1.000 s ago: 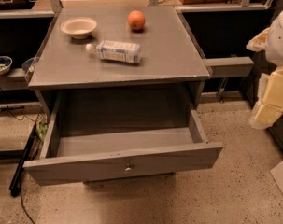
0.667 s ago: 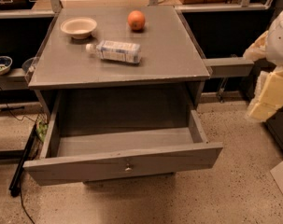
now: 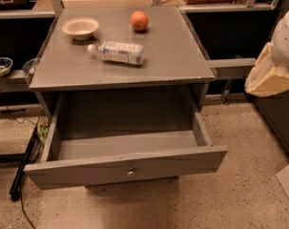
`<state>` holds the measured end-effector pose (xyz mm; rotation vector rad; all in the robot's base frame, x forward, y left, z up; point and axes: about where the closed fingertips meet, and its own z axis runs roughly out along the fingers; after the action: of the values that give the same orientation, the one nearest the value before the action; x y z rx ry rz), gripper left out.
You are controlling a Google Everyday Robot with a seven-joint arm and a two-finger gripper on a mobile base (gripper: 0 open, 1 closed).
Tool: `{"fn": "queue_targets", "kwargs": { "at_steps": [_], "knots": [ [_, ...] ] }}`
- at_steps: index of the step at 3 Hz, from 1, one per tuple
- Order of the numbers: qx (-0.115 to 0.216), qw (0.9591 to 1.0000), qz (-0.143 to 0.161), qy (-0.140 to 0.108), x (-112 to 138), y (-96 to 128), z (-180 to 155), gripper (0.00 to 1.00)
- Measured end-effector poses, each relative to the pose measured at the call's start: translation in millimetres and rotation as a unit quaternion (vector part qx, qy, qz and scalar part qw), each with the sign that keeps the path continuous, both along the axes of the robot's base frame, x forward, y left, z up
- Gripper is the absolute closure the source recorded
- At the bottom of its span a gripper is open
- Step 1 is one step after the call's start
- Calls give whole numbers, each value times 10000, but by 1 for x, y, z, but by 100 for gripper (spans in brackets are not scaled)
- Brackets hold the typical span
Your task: Close top drawer
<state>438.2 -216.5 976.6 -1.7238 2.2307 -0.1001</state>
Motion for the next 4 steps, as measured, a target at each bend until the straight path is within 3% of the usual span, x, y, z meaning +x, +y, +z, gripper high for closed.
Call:
{"fn": "queue_targets", "kwargs": {
  "at_steps": [1, 2, 3, 4],
  "knots": [
    [-47, 9997, -80, -215, -3, 2, 9, 100],
    [-66, 9991, -280, -307, -14, -1, -7, 100],
    [53, 9990, -425, -147, -32, -2, -52, 100],
    [12, 9988, -439, 231, -45, -2, -110, 100]
  ]
}}
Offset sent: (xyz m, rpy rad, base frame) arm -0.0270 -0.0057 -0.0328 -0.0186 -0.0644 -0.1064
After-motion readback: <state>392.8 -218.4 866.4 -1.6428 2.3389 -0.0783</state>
